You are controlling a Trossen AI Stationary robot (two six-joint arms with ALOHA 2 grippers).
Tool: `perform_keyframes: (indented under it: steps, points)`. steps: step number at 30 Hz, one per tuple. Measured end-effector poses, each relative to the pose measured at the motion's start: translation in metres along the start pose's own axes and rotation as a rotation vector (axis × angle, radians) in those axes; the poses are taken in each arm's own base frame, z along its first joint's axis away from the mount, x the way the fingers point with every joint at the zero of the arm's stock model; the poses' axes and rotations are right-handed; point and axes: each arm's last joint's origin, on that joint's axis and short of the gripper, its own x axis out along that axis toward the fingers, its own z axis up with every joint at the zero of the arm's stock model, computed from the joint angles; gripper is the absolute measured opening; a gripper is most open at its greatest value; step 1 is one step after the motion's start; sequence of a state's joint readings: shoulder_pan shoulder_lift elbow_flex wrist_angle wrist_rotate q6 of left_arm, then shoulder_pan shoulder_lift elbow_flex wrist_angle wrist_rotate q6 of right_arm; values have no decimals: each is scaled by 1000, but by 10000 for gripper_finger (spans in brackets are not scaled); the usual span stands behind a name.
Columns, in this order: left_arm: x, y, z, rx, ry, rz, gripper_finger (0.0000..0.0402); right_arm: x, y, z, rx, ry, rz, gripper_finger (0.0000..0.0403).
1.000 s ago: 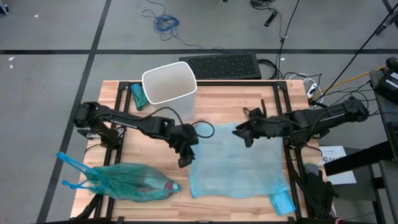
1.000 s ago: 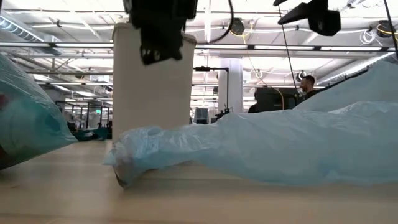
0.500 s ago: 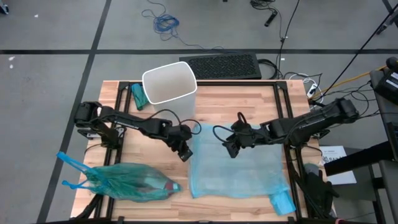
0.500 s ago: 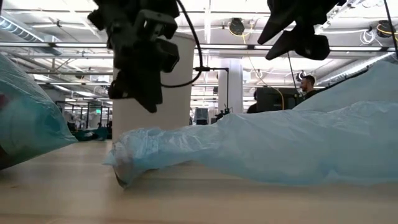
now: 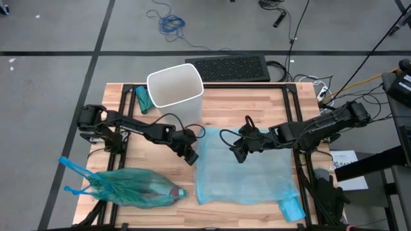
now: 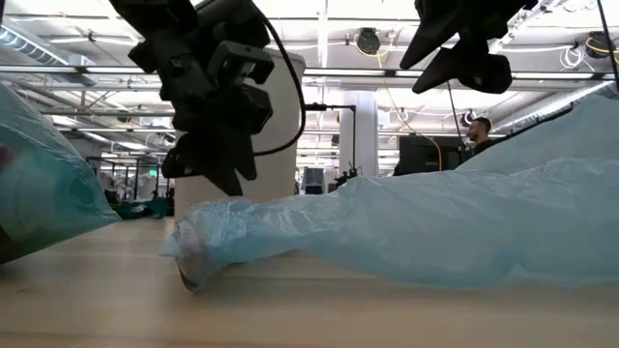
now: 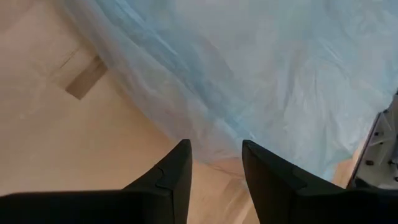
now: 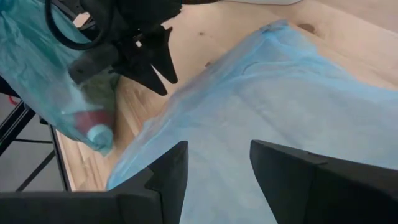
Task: Place trash/remove bag and relplace
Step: Open the new blue trash bag
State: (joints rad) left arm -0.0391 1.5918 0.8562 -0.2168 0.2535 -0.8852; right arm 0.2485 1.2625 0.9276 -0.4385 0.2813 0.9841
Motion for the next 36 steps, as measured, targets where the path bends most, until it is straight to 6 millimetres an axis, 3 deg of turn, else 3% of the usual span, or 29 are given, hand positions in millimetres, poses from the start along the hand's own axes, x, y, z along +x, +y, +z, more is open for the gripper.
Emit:
perform_keyframes:
  steps: [8,17,20,25,30,36]
  points:
    - [18,4,2,0,2,0,144,0,0,0,-1,0,0,167]
    - [44,3,8,-23,-3,-112,137,0,0,0,5,0,0,167]
    - [48,6,7,-27,7,-99,108,0,0,0,6,0,0,167]
    - [48,3,9,12,-4,-139,13,0,0,0,2,0,0,167]
    - [36,-12,16,51,-31,-253,2,0,0,0,1,-1,2,167]
    - [-11,-52,31,174,-158,-406,1,0,4,2,4,4,50,167]
